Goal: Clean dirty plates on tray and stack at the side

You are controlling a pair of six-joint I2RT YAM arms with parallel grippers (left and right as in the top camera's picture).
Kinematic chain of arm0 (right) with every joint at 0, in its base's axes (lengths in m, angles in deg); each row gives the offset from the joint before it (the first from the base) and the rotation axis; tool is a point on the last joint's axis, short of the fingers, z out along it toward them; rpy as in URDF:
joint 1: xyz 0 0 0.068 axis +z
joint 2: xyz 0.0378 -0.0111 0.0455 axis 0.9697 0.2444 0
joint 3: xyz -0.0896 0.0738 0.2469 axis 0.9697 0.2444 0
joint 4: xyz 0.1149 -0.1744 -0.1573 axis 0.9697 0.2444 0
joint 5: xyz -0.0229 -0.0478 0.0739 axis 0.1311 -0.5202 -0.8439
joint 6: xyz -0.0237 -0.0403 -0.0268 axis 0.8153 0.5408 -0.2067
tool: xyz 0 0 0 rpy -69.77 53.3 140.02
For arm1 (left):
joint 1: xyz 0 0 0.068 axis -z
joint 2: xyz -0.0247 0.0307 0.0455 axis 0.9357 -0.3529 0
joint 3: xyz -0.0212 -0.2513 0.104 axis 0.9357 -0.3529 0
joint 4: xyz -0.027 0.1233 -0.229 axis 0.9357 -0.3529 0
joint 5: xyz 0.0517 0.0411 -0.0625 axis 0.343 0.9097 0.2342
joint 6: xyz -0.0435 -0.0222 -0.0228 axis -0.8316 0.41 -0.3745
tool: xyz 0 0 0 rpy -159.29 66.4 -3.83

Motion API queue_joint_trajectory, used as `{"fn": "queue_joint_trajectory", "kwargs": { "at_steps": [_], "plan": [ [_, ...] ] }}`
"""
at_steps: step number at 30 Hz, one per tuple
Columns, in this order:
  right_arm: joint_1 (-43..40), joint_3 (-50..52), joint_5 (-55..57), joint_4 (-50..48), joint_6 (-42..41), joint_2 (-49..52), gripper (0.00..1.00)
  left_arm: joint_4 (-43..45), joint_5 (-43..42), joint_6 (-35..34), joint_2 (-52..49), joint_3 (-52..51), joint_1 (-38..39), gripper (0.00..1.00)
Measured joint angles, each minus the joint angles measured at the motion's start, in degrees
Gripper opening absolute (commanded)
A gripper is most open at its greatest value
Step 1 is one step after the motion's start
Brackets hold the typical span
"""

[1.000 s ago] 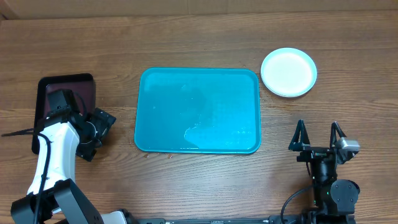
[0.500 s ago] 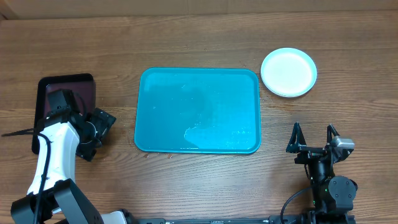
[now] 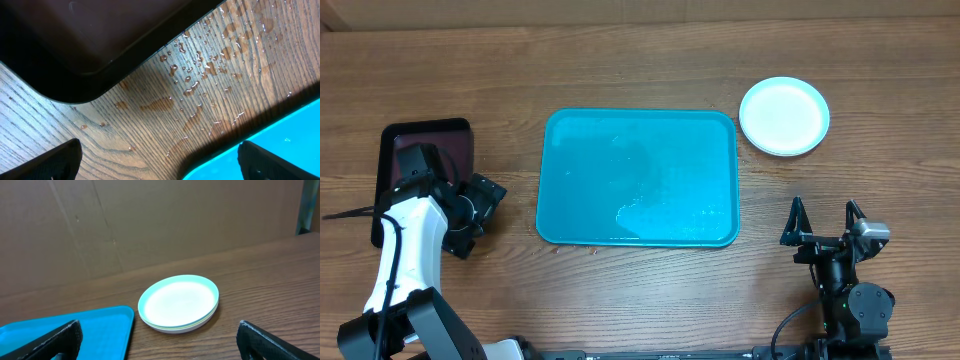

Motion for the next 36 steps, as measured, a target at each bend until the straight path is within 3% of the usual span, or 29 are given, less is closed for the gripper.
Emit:
{"fn": "queue_joint_trajectory", "kwargs": {
  "at_steps": [5,12,16,22,30,36],
  "plan": [
    [0.02,0.0,0.0,0.0,0.02,0.0,1.0,0.0,0.48,0.0,0.0,0.0,0.0,1.0],
    [0.02,0.0,0.02,0.02,0.02,0.0,1.0,-1.03,7.58,0.0,0.17,0.0,0.0,1.0],
    [0.02,0.0,0.0,-0.02,0.02,0.0,1.0,-3.58,9.05,0.02,4.44,-0.02,0.0,1.0],
    [0.02,0.0,0.0,0.04,0.02,0.0,1.0,-3.02,10.88,1.44,23.58,-0.07,0.39,1.0],
    [0.02,0.0,0.0,0.02,0.02,0.0,1.0,-1.81,11.41,16.04,51.84,-5.7,9.07,0.99],
    [0.02,0.0,-0.02,0.0,0.0,0.0,1.0,9.7,11.37,21.84,65.99,-17.88,14.69,1.0]
  ]
}}
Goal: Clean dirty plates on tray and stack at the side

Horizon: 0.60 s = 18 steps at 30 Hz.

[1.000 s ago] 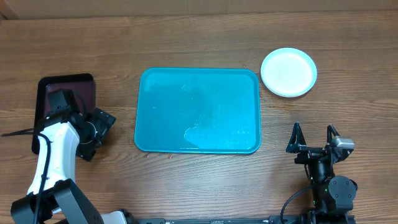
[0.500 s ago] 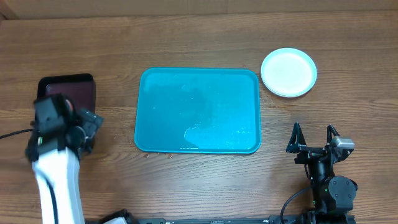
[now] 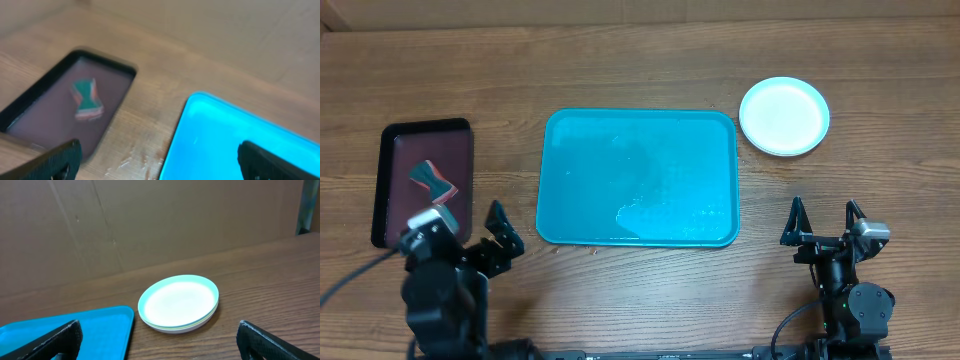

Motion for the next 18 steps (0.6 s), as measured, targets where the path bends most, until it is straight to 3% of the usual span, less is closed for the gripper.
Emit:
{"fn": "queue_joint_trajectory", "kwargs": {
  "at_steps": [11,18],
  "plan": [
    [0.0,0.0,0.02,0.02,0.02,0.0,1.0,28.96,-0.59,3.65,16.59,-21.59,2.19,1.0],
    [-0.02,0.0,0.0,0.02,0.02,0.0,1.0,37.94,-0.61,4.35,19.52,-30.4,3.69,1.0]
  ]
}}
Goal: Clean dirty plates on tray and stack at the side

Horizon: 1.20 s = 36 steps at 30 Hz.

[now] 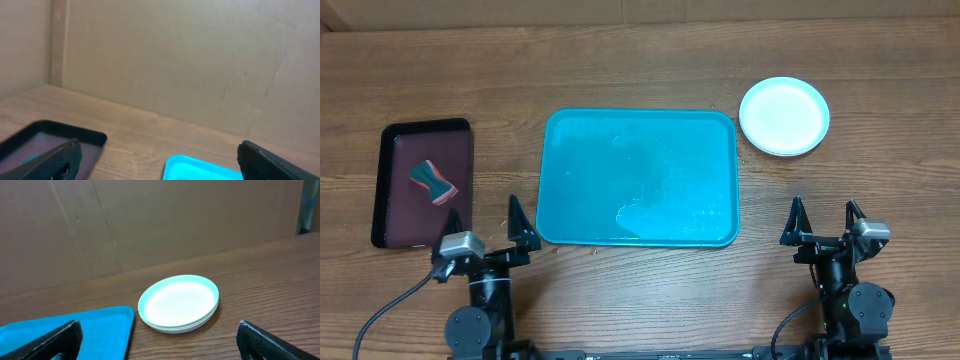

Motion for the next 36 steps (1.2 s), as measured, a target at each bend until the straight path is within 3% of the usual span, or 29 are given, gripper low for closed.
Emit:
{"fn": "queue_joint_trajectory", "kwargs": {
  "at_steps": [5,13,36],
  "plan": [
    [0.02,0.0,0.0,0.02,0.0,0.0,1.0,3.5,0.02,-0.02,0.02,-4.24,1.92,0.99],
    [0.02,0.0,0.02,-0.02,-0.02,0.0,1.0,-5.14,0.22,0.26,0.09,-5.7,2.23,0.99],
    [0.02,0.0,0.02,0.02,0.0,0.0,1.0,-5.11,0.24,1.99,0.13,-5.68,2.23,1.0]
  ]
}}
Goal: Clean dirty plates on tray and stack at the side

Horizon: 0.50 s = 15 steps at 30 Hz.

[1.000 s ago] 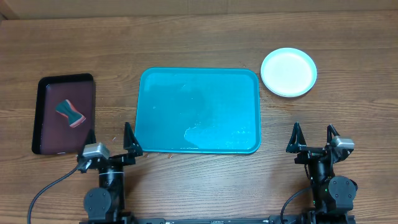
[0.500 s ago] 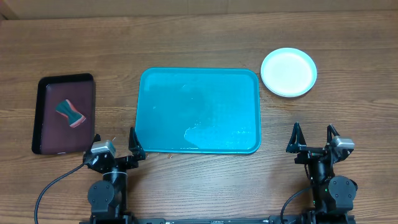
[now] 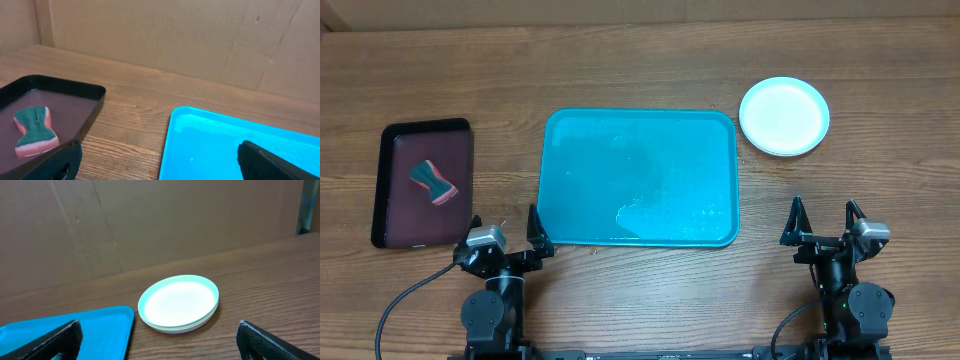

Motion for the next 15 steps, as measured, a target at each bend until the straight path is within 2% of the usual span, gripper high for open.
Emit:
{"fn": "queue_joint_trajectory", "kwargs": {
  "at_steps": [11,15],
  "plan": [
    [0.0,0.0,0.0,-0.02,0.0,0.0,1.0,0.0,0.0,0.04,0.0,0.0,0.0,1.0],
    [0.0,0.0,0.0,-0.02,0.0,0.0,1.0,-0.04,-0.04,4.63,0.0,0.0,0.0,1.0]
  ]
}}
